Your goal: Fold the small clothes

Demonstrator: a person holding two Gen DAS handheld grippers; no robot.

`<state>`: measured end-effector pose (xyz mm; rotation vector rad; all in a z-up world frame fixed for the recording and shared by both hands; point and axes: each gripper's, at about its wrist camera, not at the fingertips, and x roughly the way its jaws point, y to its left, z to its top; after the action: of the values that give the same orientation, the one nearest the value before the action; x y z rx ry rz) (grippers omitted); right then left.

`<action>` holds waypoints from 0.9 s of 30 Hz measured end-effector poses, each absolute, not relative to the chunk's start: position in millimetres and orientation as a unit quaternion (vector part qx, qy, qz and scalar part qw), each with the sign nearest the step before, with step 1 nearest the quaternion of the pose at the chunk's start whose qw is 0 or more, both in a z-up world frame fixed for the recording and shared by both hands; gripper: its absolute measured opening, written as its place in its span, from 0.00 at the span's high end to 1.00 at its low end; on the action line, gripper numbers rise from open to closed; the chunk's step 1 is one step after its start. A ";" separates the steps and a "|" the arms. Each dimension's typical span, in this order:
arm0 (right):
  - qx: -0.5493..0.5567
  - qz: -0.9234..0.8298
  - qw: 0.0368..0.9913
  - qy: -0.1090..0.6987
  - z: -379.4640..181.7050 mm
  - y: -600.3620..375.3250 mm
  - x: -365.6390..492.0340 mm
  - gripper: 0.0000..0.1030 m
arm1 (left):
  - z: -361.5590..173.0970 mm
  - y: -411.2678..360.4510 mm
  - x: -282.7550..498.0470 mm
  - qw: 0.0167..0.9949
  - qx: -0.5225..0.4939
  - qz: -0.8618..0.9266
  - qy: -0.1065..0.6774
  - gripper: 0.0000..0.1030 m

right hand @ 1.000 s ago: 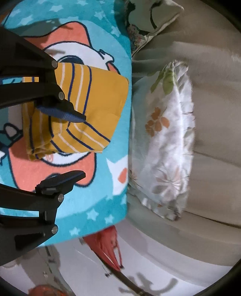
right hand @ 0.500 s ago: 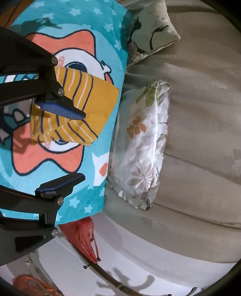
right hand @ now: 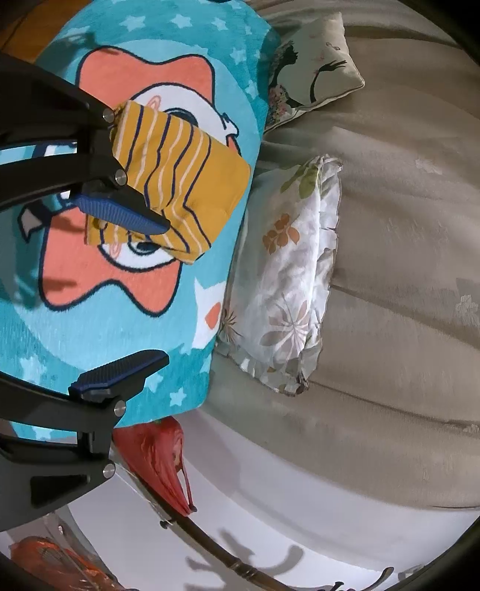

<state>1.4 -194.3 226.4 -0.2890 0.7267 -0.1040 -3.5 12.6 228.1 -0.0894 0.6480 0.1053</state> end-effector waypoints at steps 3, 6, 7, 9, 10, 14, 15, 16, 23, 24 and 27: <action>-0.140 -0.046 0.921 0.361 223.2 -200.6 0.0 0.31 | 222.6 1.5 -2.5 0.941 -0.028 0.052 0.334 0.01; -0.134 -0.040 0.917 0.374 217.9 -208.3 0.4 0.31 | 219.8 -8.2 -3.6 0.940 -0.019 0.048 0.339 0.01; -0.134 -0.039 0.916 0.377 216.2 -209.9 0.8 0.31 | 219.4 -10.4 -3.3 0.939 -0.018 0.046 0.340 0.01; -0.135 -0.039 0.913 0.383 212.4 -212.7 1.9 0.31 | 219.2 -13.5 -2.9 0.939 -0.018 0.044 0.342 0.02; -0.135 -0.038 0.912 0.386 209.7 -214.2 2.4 0.31 | 218.9 -14.1 -2.2 0.938 -0.019 0.044 0.343 0.01; -0.138 -0.036 0.904 0.402 197.4 -218.0 4.6 0.31 | 215.3 -18.9 1.8 0.936 -0.016 0.043 0.350 0.01; -0.139 -0.035 0.902 0.408 193.2 -219.2 5.3 0.31 | 214.0 -20.3 2.6 0.935 -0.015 0.042 0.352 0.01; -0.139 -0.036 0.900 0.410 190.9 -219.5 5.5 0.31 | 212.4 -21.6 3.5 0.934 -0.014 0.040 0.355 0.01; -0.141 -0.035 0.893 0.426 177.6 -222.2 8.5 0.31 | 204.3 -26.2 7.6 0.930 -0.009 0.034 0.366 0.01; -0.141 -0.035 0.893 0.426 177.3 -222.4 9.6 0.31 | 204.6 -26.2 7.1 0.930 -0.009 0.034 0.366 0.01; -0.141 -0.036 0.891 0.431 173.9 -222.4 11.0 0.31 | 202.9 -25.6 7.7 0.929 -0.011 0.035 0.367 0.02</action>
<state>11.0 -222.4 173.9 -0.2930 0.8939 -0.0747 7.7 -25.6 202.9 -0.0222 0.7526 0.0711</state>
